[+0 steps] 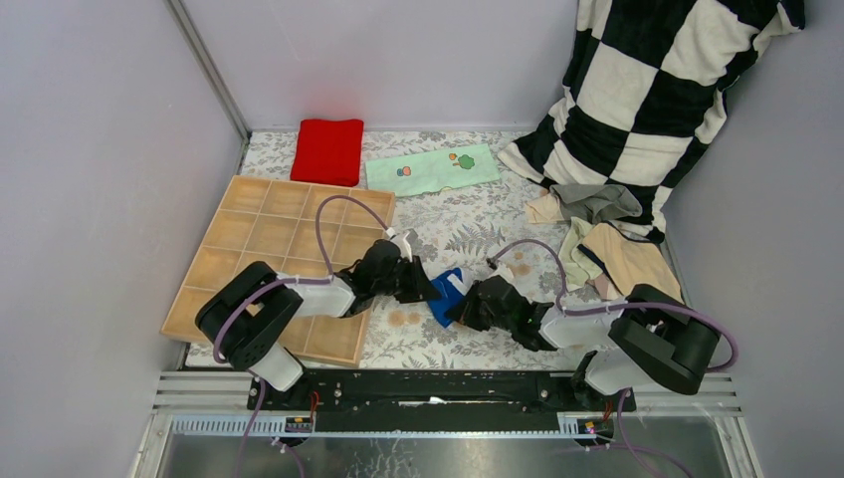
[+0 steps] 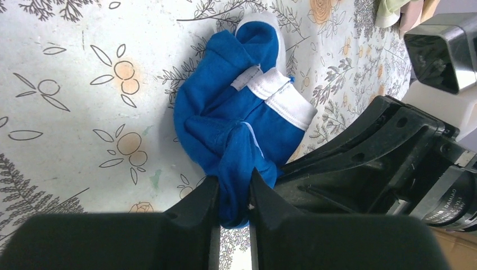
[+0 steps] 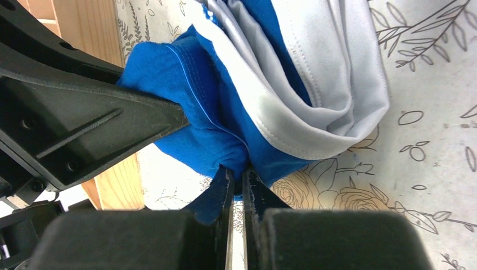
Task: Roll the underwear
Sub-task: Roll the underwear to the center of the board.
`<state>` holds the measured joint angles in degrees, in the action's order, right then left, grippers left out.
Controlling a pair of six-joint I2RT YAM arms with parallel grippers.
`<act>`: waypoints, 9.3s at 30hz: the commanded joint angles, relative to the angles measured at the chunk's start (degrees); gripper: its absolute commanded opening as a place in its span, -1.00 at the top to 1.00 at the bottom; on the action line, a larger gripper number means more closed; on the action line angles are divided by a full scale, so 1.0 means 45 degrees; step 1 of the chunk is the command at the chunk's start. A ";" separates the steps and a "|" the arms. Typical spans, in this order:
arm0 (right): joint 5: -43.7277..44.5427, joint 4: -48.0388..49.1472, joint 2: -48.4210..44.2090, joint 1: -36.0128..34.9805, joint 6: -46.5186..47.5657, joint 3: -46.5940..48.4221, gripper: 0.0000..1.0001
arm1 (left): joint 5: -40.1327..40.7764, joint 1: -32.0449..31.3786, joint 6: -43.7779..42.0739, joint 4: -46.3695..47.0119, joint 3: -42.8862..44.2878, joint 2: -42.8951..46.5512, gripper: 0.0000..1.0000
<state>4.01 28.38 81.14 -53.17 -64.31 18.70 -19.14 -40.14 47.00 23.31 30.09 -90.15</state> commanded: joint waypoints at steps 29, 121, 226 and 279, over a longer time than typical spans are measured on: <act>0.0885 0.2277 -0.6611 -0.2009 1.7820 -0.1499 -0.17 | 0.2013 -0.0320 0.2762 -0.4418 -0.1095 0.1367 1.00; 0.2579 1.1086 0.2584 -0.2508 0.6516 -0.3753 1.00 | 0.0947 -0.0694 0.3207 -0.2533 -0.0321 0.2214 -0.50; 0.5572 -0.2061 -0.9633 -0.2199 0.6556 -0.3374 -0.01 | 0.5111 -0.2815 0.2787 -0.4757 0.0287 -0.0174 1.00; 1.0936 0.7403 0.2111 -0.8691 1.4505 -0.1390 1.00 | 0.5174 -0.2608 0.4673 -0.6453 0.0540 0.2465 -0.17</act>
<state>51.53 60.95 93.27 -92.16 12.88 15.49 1.41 -52.71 68.40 -0.97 33.32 -82.39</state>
